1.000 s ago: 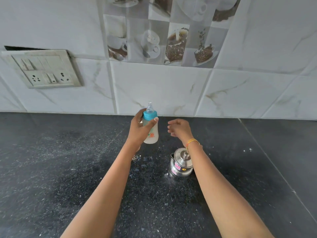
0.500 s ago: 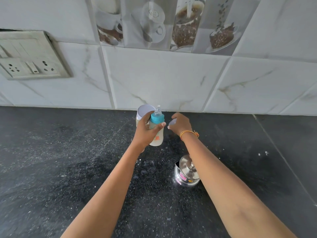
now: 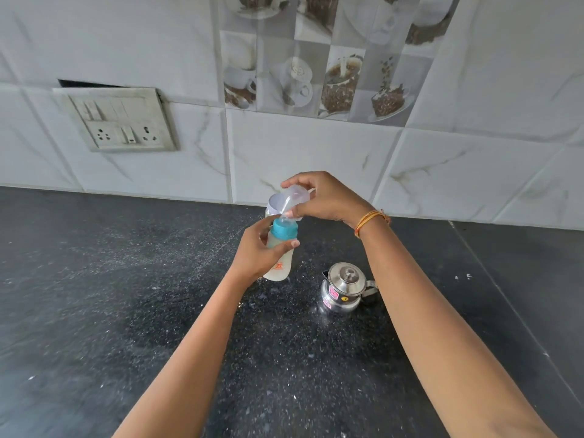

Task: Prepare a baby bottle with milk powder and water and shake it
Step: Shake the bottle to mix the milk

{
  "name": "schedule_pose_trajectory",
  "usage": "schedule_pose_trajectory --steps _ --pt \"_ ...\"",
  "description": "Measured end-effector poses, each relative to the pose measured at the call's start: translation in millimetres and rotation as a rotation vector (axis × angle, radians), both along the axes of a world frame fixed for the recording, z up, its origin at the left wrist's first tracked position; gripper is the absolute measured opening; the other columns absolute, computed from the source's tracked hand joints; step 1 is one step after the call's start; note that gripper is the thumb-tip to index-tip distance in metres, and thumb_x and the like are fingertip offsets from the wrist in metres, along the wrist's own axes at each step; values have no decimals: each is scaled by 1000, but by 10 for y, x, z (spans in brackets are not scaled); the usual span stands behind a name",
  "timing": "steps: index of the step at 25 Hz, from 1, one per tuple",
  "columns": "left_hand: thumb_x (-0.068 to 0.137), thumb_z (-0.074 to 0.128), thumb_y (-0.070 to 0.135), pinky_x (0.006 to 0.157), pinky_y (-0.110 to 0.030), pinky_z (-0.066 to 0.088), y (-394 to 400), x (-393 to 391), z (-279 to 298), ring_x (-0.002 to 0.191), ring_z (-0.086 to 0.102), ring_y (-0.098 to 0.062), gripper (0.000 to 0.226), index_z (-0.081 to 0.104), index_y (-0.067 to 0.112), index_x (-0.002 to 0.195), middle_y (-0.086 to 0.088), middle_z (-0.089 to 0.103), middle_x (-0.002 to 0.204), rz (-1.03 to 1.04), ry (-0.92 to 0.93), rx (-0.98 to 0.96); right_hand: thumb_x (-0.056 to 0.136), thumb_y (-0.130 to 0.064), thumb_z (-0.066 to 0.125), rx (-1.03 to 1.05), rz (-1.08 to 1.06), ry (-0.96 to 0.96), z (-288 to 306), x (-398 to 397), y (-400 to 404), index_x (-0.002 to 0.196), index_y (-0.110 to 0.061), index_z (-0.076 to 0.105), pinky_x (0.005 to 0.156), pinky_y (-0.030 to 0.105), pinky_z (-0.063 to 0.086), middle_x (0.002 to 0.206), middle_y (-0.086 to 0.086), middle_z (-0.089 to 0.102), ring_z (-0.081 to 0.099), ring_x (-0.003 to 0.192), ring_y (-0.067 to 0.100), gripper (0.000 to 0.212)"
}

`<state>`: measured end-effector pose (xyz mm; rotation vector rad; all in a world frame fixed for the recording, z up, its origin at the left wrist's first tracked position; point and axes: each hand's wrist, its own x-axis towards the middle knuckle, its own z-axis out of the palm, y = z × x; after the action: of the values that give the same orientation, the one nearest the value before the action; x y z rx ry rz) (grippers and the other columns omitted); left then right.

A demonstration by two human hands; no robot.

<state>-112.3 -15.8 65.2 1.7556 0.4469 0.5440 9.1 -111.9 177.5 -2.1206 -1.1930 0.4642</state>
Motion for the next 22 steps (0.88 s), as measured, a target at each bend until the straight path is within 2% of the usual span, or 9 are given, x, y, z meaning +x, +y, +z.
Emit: schedule_pose_trajectory --steps 3,7,10,11,13,15,17,20,22 --pt "67 80 35 80 -25 54 -81 -176 82 94 69 -18 58 62 18 119 -4 73 105 -7 -39 21 71 -9 81 -102 71 -19 48 -178 -55 124 -16 61 93 30 49 120 1 60 55 110 17 57" --pt "74 83 20 68 -12 51 -191 -379 146 91 67 -15 59 59 11 127 -8 71 109 24 -71 23 67 -12 84 -142 82 -37 74 -397 -120 119 -15 65 90 33 53 116 4 67 62 104 18 55" --pt "66 83 38 80 -34 59 -252 -450 117 98 68 -17 80 51 19 138 -2 70 114 35 -55 23 61 -25 88 -198 41 -110 124 -518 -151 92 -15 71 67 26 50 85 1 69 63 81 17 37" --pt "64 81 44 85 -42 58 -280 -470 98 103 67 -17 86 49 22 140 -1 69 116 49 -45 29 61 -30 88 -214 -5 -124 136 -570 -168 75 -16 66 58 25 44 71 -1 63 59 69 16 30" --pt "63 80 45 94 -45 54 -344 -501 90 112 64 -19 92 44 21 144 -3 66 123 88 -61 35 65 -42 83 -207 -140 -126 76 -714 -193 58 -21 45 51 25 39 57 -3 52 56 57 18 43" --pt "64 81 38 97 -41 52 -375 -516 119 115 62 -19 96 37 19 148 -2 64 123 114 -84 19 67 -54 74 -188 -255 -215 -64 -853 -175 63 -25 43 53 27 41 59 -6 53 61 65 22 43" --pt "65 80 32 91 -33 55 -369 -531 141 112 64 -15 98 33 19 149 0 64 122 110 -108 -39 64 -59 74 -143 -277 -167 -153 -923 -175 85 -23 53 57 28 43 74 -6 59 63 79 21 47" --pt "78 77 15 76 -27 58 -343 -578 243 93 70 -7 81 35 18 148 2 69 108 123 -174 -109 74 -46 77 -1 -176 309 -201 -890 -353 124 -22 42 74 23 48 107 -5 61 60 102 12 66" --pt "81 77 14 77 -25 57 -312 -591 312 90 69 -2 73 41 18 145 6 69 104 131 -214 -83 85 -27 71 116 -92 626 -331 -856 -522 139 -20 36 90 33 49 117 -2 62 60 111 16 65"
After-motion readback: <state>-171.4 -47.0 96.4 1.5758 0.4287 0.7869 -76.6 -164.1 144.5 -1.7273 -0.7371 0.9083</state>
